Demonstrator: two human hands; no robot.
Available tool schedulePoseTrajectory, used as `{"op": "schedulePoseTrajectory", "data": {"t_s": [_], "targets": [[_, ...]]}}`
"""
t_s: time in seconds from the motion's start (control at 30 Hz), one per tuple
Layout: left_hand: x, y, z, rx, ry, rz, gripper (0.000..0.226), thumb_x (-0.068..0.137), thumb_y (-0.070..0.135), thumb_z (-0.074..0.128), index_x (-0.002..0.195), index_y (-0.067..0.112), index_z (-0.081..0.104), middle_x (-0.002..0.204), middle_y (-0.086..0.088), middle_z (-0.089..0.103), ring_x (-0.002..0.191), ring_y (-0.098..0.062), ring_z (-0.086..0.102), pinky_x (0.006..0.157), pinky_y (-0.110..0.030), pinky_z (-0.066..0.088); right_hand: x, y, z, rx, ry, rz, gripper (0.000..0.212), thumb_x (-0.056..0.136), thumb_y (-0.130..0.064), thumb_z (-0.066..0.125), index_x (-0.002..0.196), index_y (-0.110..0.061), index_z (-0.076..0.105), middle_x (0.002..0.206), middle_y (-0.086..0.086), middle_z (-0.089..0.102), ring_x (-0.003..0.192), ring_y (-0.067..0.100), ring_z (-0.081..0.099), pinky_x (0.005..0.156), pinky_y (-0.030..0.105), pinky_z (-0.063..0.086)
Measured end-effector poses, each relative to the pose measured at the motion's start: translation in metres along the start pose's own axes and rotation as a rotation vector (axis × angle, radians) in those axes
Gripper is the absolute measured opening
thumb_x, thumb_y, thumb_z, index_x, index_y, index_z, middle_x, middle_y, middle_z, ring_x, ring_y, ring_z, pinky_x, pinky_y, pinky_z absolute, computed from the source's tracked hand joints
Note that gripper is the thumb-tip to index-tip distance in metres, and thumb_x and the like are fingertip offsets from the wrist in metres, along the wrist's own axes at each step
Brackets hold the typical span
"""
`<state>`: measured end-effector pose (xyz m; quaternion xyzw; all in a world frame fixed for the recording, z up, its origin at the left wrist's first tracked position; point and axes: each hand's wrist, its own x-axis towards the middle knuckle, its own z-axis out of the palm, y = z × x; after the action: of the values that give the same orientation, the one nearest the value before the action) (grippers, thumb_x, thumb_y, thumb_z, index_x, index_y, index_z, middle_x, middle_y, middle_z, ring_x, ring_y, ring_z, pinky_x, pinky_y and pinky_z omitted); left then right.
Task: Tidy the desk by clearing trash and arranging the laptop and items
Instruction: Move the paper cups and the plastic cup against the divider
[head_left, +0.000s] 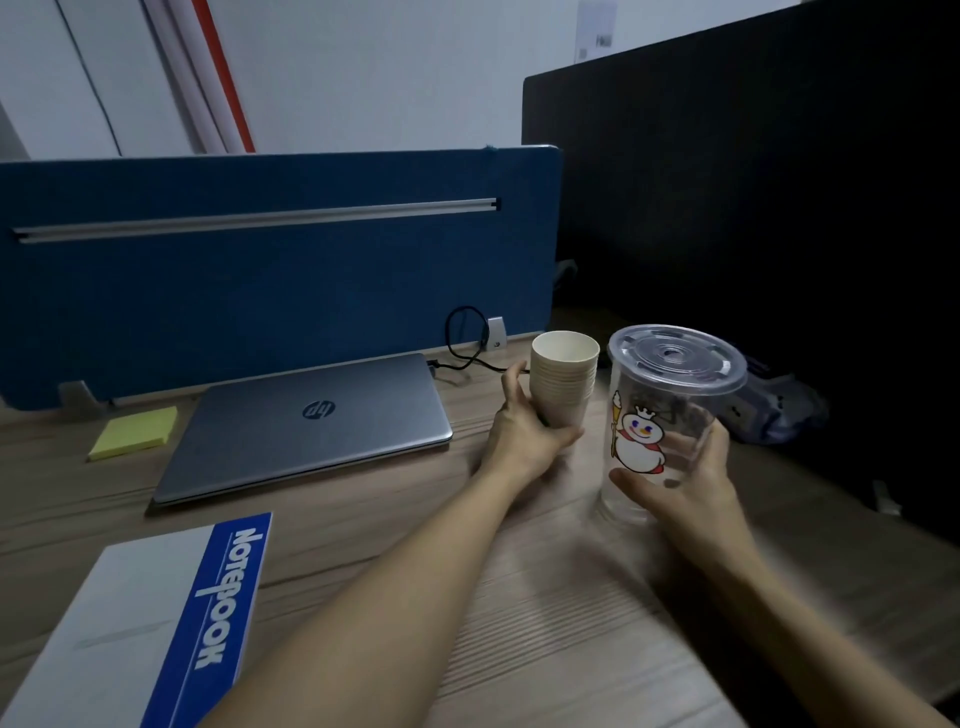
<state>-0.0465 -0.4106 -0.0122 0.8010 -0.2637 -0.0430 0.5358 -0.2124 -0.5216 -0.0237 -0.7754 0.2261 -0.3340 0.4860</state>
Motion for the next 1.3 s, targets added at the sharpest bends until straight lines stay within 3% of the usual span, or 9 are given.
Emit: {"op": "schedulePoseTrajectory", "data": {"t_s": [0.07,0.17,0.27,0.43,0.63,0.93,1.13,1.3], "targets": [[0.004,-0.002,0.000,0.014,0.005,0.006,0.090,0.062,0.036,0.083,0.126,0.043,0.021,0.104,0.003,0.067,0.099,-0.021,0.065,0.076,-0.031,0.048,0.004,0.000,0.002,0.006,-0.003,0.010,0.091,0.058,-0.038,0.088,0.129,-0.043,0.030,0.111,-0.025,0.058,0.102,-0.008,0.060,0.083,0.023,0.048],[0.011,-0.004,-0.009,0.049,0.025,0.009,0.086,0.064,0.038,0.081,0.128,0.038,0.023,0.113,-0.001,0.065,0.103,-0.022,0.063,0.083,-0.034,0.051,0.010,-0.004,0.006,0.011,-0.022,0.027,0.090,0.055,-0.042,0.086,0.126,-0.045,0.030,0.114,-0.023,0.058,0.106,0.010,0.063,0.091,0.039,0.052],[0.023,-0.008,-0.028,0.126,0.088,0.004,0.087,0.065,0.042,0.079,0.132,0.031,0.024,0.121,-0.002,0.063,0.106,-0.024,0.061,0.081,-0.032,0.047,0.018,-0.011,0.015,0.011,-0.048,0.013,0.093,0.051,-0.051,0.083,0.126,-0.049,0.028,0.116,-0.020,0.057,0.107,0.007,0.060,0.092,0.039,0.052],[0.046,-0.023,-0.065,0.210,0.162,-0.083,0.086,0.065,0.041,0.077,0.132,0.021,0.028,0.122,-0.006,0.061,0.109,-0.031,0.060,0.083,-0.036,0.048,0.030,-0.019,0.035,0.024,-0.111,0.016,0.096,0.059,-0.041,0.086,0.134,-0.041,0.027,0.126,-0.006,0.057,0.111,0.014,0.060,0.096,0.049,0.051],[0.064,-0.041,-0.084,0.266,0.199,-0.127,0.081,0.061,0.045,0.076,0.123,0.025,0.027,0.114,-0.002,0.063,0.102,-0.031,0.061,0.074,-0.033,0.039,0.044,-0.028,0.057,0.027,-0.146,-0.004,0.099,0.055,-0.046,0.084,0.135,-0.040,0.027,0.126,-0.006,0.057,0.112,0.013,0.058,0.095,0.045,0.052],[0.113,-0.055,-0.092,0.306,0.216,-0.120,0.076,0.065,0.044,0.079,0.118,0.020,0.029,0.111,-0.011,0.064,0.100,-0.037,0.061,0.070,-0.034,0.038,0.072,-0.025,0.080,0.027,-0.159,-0.009,0.098,0.052,-0.047,0.084,0.132,-0.043,0.027,0.121,-0.013,0.059,0.110,0.012,0.059,0.094,0.045,0.053],[0.136,-0.057,-0.090,0.282,0.157,-0.086,0.080,0.067,0.041,0.081,0.125,0.024,0.028,0.115,-0.005,0.062,0.084,-0.021,0.050,0.069,-0.033,0.036,0.088,-0.018,0.091,0.038,-0.172,-0.020,0.099,0.053,-0.049,0.085,0.132,-0.048,0.026,0.120,-0.019,0.056,0.111,0.008,0.058,0.092,0.041,0.053],[0.135,-0.062,-0.096,0.256,0.147,-0.074,0.084,0.063,0.044,0.079,0.130,0.021,0.032,0.115,-0.004,0.063,0.097,-0.027,0.060,0.072,-0.032,0.040,0.096,-0.016,0.099,0.054,-0.177,-0.032,0.100,0.052,-0.049,0.085,0.132,-0.048,0.025,0.121,-0.019,0.056,0.111,0.010,0.058,0.091,0.042,0.053]]}}
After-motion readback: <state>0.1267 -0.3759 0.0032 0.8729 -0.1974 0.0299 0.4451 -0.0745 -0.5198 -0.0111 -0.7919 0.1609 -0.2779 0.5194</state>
